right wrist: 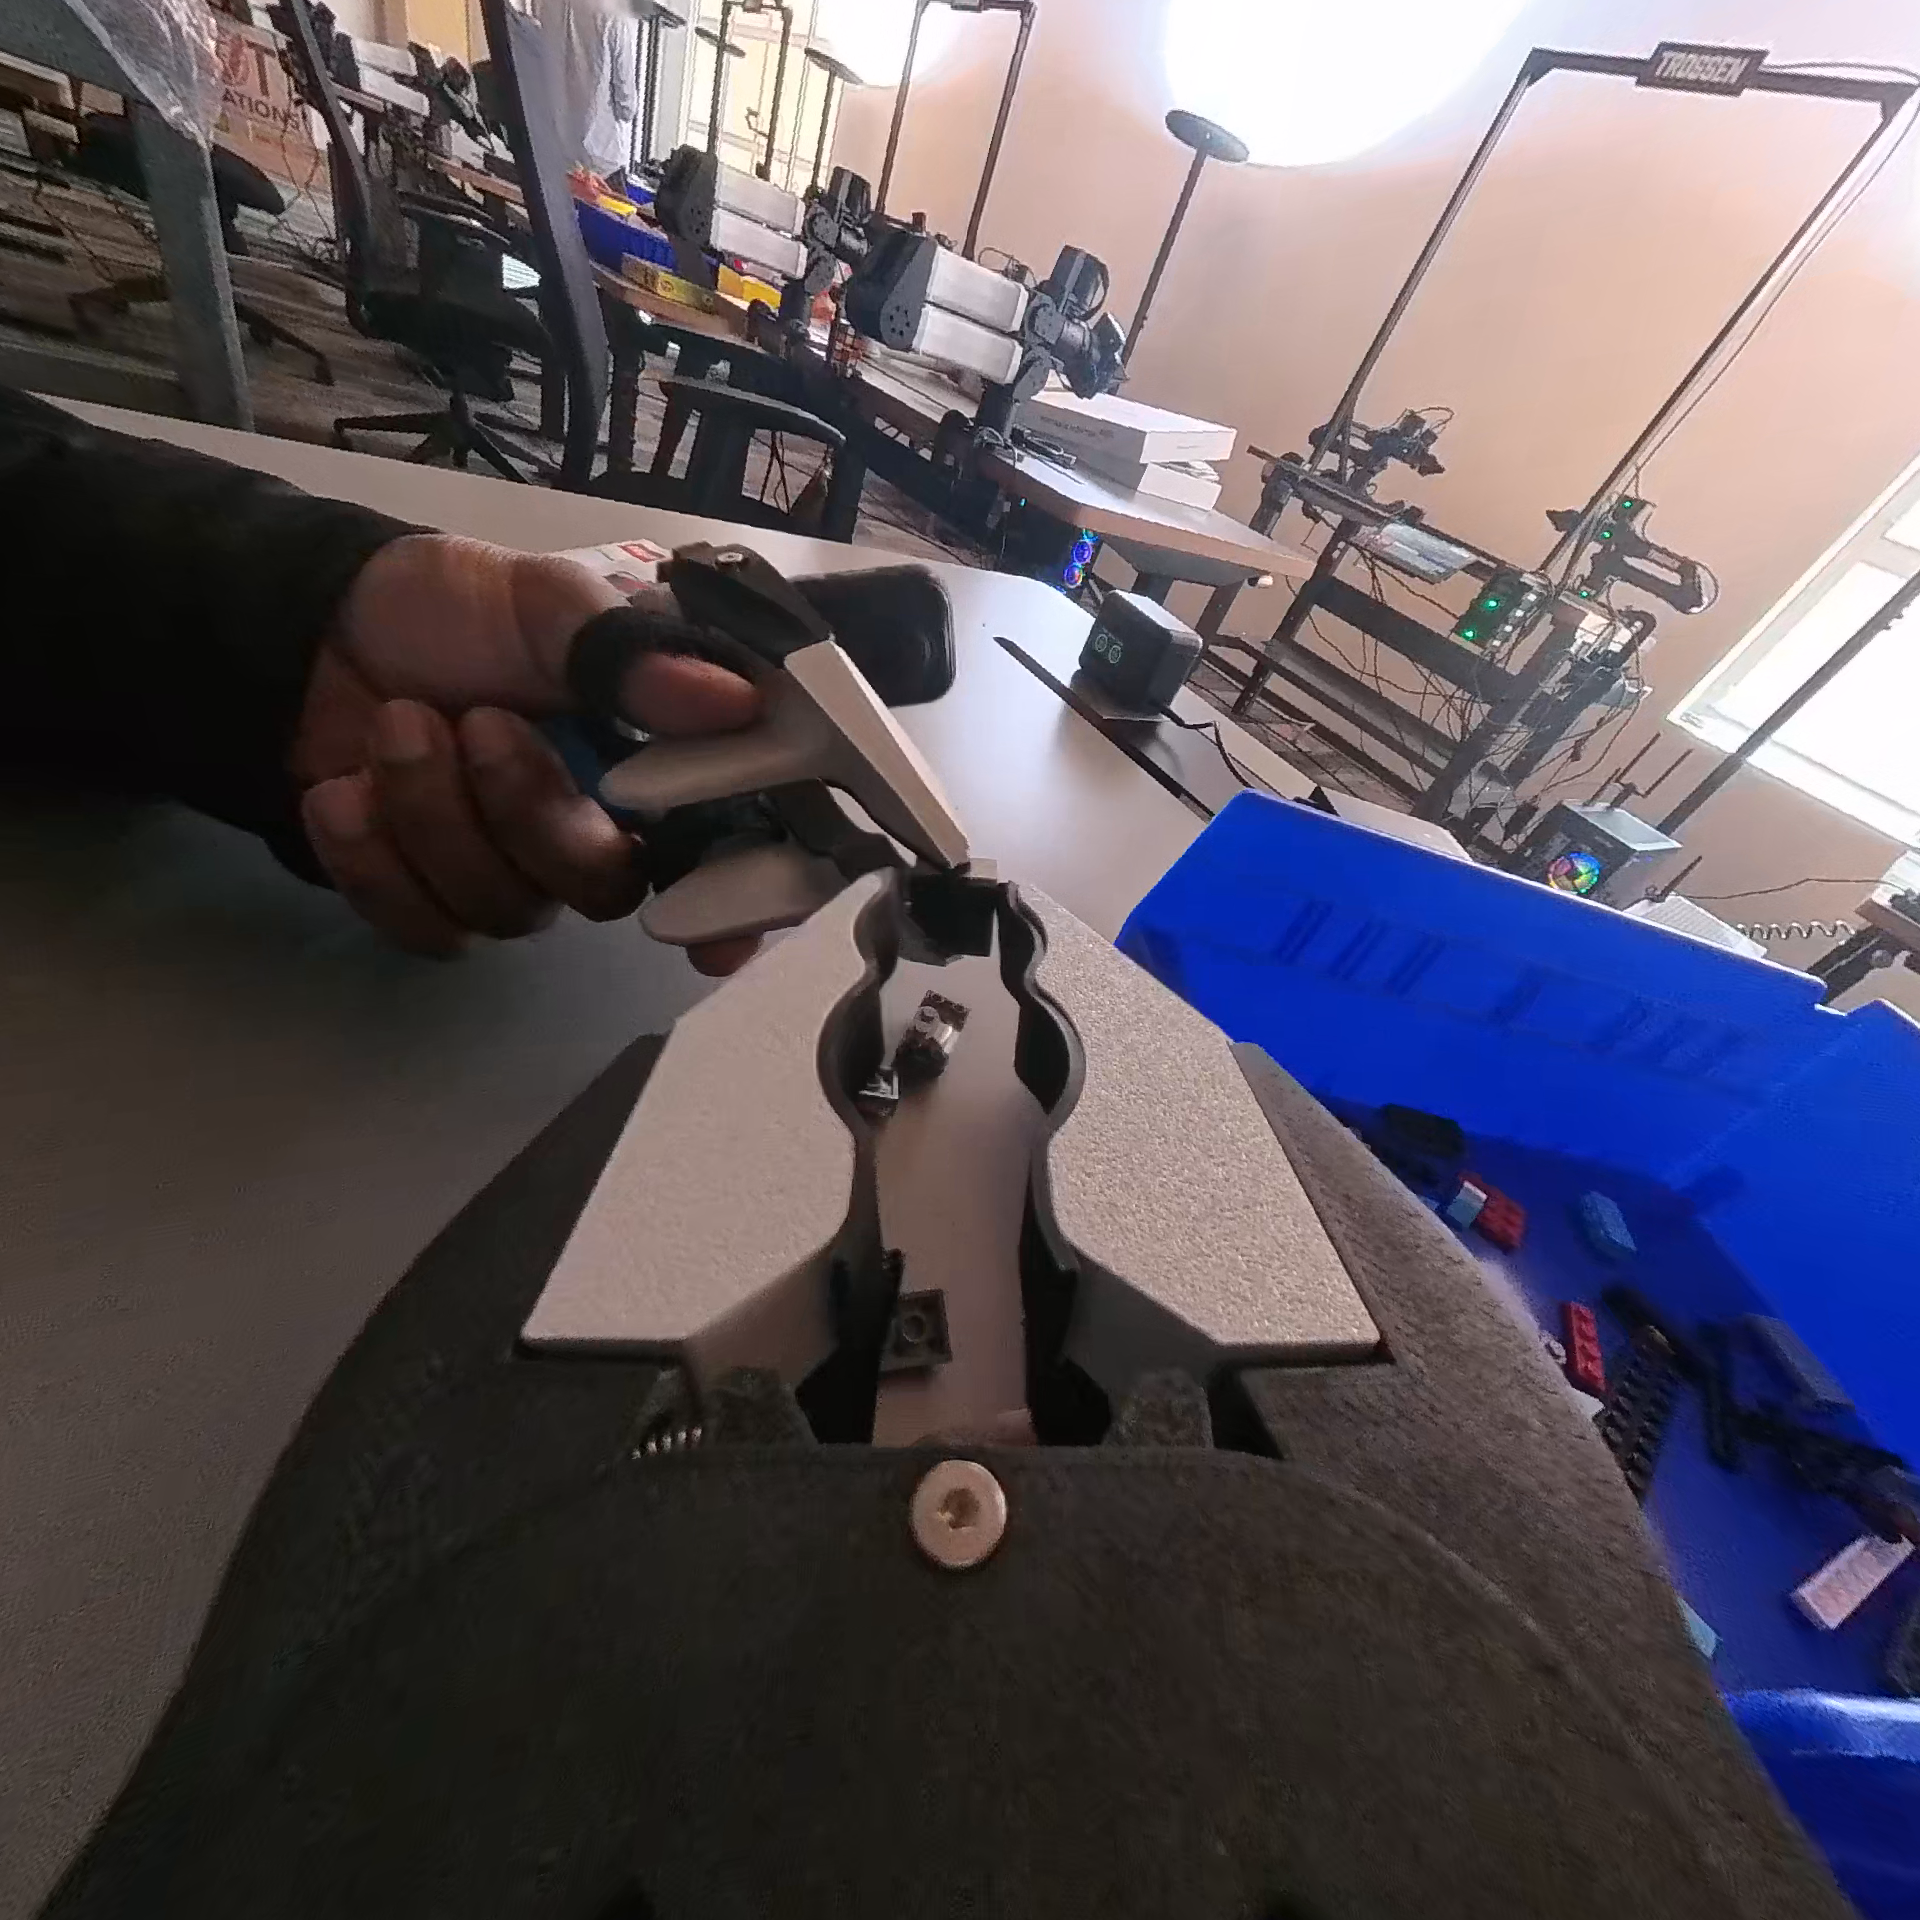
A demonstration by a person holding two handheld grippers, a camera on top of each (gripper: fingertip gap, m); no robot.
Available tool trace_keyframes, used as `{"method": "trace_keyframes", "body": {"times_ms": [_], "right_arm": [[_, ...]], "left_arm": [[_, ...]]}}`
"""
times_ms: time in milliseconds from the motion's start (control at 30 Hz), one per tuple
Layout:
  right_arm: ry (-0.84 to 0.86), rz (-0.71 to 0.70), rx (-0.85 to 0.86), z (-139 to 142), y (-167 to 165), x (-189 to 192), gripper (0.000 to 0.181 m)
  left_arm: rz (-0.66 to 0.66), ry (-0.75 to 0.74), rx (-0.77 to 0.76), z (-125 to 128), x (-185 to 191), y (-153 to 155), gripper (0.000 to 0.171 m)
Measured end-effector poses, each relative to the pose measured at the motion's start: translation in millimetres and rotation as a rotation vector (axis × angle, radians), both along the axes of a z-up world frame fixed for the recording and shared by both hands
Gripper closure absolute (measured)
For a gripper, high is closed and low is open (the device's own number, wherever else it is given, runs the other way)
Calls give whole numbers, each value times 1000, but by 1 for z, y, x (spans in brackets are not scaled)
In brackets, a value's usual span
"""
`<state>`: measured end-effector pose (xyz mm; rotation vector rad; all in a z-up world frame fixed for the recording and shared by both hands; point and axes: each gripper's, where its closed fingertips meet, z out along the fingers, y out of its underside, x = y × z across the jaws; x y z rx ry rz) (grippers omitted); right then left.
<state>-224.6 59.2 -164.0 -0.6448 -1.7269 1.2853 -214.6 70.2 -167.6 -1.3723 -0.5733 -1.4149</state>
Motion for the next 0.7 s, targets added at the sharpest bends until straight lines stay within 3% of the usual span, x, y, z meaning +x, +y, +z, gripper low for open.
{"method": "trace_keyframes", "body": {"times_ms": [367, 700], "right_arm": [[20, 26, -5, 7, -2, 5, 164], [0, 165, -64, 13, -9, 19, 164]], "left_arm": [[3, 141, 28, 3, 5, -1, 154], [-89, 188, 87, 9, 19, -7, 155]]}}
